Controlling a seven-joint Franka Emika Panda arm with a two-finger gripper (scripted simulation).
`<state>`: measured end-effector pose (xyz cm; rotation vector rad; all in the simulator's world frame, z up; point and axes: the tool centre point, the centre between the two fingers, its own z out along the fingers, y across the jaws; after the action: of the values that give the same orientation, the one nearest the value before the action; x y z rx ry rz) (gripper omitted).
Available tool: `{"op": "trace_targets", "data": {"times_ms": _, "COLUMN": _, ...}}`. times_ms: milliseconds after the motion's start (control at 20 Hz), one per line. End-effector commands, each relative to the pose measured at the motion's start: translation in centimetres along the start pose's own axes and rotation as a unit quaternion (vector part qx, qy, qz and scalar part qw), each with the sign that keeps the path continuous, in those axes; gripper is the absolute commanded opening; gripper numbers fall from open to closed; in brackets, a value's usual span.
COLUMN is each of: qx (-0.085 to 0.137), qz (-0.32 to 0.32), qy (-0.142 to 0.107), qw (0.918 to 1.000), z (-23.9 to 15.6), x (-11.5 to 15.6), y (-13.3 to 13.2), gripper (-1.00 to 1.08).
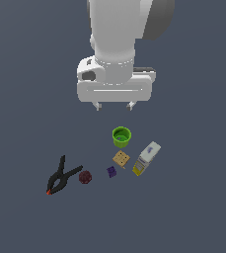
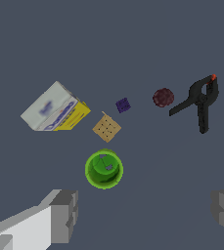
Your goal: Pick up a designated object from a clutter of objects.
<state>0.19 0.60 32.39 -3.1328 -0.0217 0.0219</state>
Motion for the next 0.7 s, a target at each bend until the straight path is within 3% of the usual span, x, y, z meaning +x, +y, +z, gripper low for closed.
{"op": "trace_targets", "data": {"times_ms": 0, "qx": 0.0, "qz": 0.0, "qy": 0.0, "qw": 1.0, "z": 0.0, "x": 0.0, "y": 0.0, "gripper": 1.0}}
{"op": "trace_targets", "data": {"times_ms": 650, "qx": -0.008, "qz": -0.038, "qy": 0.015, "qw": 0.9991, "z": -1.7, "x": 0.3, "y": -1.6, "gripper": 1.0}}
